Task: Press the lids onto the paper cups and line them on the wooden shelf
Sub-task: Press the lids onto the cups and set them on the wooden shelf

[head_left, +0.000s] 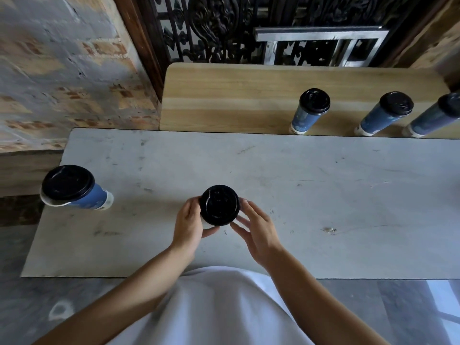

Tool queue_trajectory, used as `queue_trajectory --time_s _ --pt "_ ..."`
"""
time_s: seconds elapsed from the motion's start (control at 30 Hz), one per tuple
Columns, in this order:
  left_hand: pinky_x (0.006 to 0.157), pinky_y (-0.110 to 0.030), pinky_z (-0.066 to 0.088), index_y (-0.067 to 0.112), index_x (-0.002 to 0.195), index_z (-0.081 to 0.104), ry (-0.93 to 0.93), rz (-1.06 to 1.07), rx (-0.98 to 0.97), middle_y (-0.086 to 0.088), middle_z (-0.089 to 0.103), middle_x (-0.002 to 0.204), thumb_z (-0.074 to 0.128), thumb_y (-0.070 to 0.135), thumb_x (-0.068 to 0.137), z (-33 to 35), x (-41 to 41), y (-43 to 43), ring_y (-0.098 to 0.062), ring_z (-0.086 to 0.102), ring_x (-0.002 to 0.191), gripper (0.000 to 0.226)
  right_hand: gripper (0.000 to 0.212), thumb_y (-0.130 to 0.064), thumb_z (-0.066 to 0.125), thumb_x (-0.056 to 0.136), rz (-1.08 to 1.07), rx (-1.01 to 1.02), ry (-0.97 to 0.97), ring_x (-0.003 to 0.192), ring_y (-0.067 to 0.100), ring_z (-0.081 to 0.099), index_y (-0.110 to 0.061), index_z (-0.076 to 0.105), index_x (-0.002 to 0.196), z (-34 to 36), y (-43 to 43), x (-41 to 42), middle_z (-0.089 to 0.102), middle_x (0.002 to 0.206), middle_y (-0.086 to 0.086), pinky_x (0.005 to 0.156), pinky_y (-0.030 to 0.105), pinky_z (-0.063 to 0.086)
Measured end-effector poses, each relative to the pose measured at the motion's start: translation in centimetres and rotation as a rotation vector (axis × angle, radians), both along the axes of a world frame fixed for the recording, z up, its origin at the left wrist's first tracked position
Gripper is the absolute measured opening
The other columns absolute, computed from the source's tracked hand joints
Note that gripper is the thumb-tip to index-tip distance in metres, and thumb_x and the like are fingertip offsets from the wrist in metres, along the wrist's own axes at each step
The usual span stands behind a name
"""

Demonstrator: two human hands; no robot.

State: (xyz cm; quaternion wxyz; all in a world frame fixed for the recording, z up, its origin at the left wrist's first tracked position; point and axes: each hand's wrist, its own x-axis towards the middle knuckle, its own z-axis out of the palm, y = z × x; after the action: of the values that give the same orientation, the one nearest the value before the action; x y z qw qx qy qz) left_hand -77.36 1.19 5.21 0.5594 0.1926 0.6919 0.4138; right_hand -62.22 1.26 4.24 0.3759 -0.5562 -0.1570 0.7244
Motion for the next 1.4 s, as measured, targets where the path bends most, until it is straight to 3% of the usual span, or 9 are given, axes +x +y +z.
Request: queue_trajectory --time_s 0.13,0.3,0.5,0.7,0.8,0.97,1.07,1.23,1.4 --pt "0.066 -0.045 0.064 0.011 0.102 0.061 -0.048 0.070 -0.093 -0.010 0.066 0.111 0.043 0.025 0.105 0.1 1.3 -1.1 -0.025 0.069 0.106 0.023 0.037 -0.040 0.049 0.105 0.071 0.015 -0.017 0.125 0.015 0.060 -0.017 0.072 0.121 0.2 0.1 0.4 0.072 0.122 -0.002 0.101 0.049 0.054" --pt "0.061 -0.045 0.064 0.011 0.095 0.059 0.038 -0.113 -0.109 -0.010 0.068 0.107 0.053 0.048 0.100 0.3 0.3 0.3 -0.023 0.069 0.100 0.038 0.040 -0.043 0.048 0.104 0.163 0.043 -0.065 0.123 0.016 0.062 -0.016 0.072 0.122 0.2 0.7 1.4 0.072 0.122 0.003 0.094 0.049 0.058" --pt "0.060 -0.027 0.059 0.011 0.099 0.060 0.107 -0.336 0.200 0.015 0.067 0.078 0.047 0.020 0.106 -1.0 -1.8 1.2 -0.006 0.064 0.078 0.017 0.041 -0.044 0.047 0.104 0.219 0.070 -0.190 0.122 0.022 0.060 -0.017 0.069 0.124 0.1 1.3 1.1 0.068 0.125 0.008 0.075 0.051 0.063" --pt "0.091 -0.017 0.049 0.024 0.112 0.065 0.241 -0.530 0.378 0.026 0.071 0.103 0.039 0.012 0.108 -1.6 -2.3 3.7 0.006 0.064 0.100 0.028 0.033 -0.039 0.048 0.103 0.230 0.059 -0.359 0.104 0.025 0.067 -0.016 0.070 0.112 0.8 3.9 0.4 0.067 0.116 0.016 0.073 0.051 0.063" --pt "0.093 -0.009 0.044 0.023 0.117 0.065 0.287 -0.541 0.423 0.021 0.069 0.113 0.036 0.011 0.109 -1.4 -2.8 3.9 0.006 0.062 0.109 0.032 0.028 -0.034 0.051 0.102 0.277 0.055 -0.366 0.098 0.019 0.067 -0.016 0.070 0.113 1.1 5.0 0.2 0.067 0.116 0.011 0.076 0.050 0.063" --pt "0.067 -0.037 0.064 0.025 0.122 0.065 0.135 -0.389 0.293 0.012 0.067 0.120 0.033 0.017 0.110 -1.6 -2.8 2.1 -0.008 0.061 0.118 0.035 0.034 -0.045 0.053 0.100 0.283 0.031 -0.392 0.097 0.019 0.067 -0.020 0.070 0.118 1.1 4.5 -0.8 0.065 0.118 0.006 0.073 0.046 0.064" --pt "0.068 -0.047 0.064 0.026 0.117 0.065 0.196 -0.220 0.272 0.003 0.066 0.121 0.032 0.016 0.110 -1.8 -1.8 0.6 -0.015 0.062 0.116 0.035 0.039 -0.047 0.057 0.099 0.202 -0.003 -0.240 0.105 0.017 0.066 -0.016 0.070 0.118 0.9 3.1 -0.9 0.067 0.121 0.006 0.084 0.046 0.062" --pt "0.067 -0.046 0.064 0.026 0.109 0.068 0.140 -0.080 0.152 0.004 0.070 0.112 0.037 0.017 0.107 -0.7 0.4 -0.7 -0.012 0.066 0.108 0.032 0.040 -0.049 0.050 0.102 0.096 -0.037 -0.009 0.128 0.019 0.057 -0.022 0.072 0.120 0.4 0.7 -0.4 0.070 0.126 0.000 0.108 0.044 0.048" --pt "0.061 -0.045 0.064 0.014 0.094 0.067 0.098 -0.184 0.003 -0.001 0.068 0.092 0.059 0.043 0.098 1.2 0.5 0.9 -0.017 0.070 0.090 0.030 0.043 -0.050 0.048 0.102 0.130 -0.009 -0.151 0.112 0.024 0.069 -0.017 0.075 0.112 0.9 0.9 1.2 0.076 0.111 0.005 0.091 0.047 0.059"
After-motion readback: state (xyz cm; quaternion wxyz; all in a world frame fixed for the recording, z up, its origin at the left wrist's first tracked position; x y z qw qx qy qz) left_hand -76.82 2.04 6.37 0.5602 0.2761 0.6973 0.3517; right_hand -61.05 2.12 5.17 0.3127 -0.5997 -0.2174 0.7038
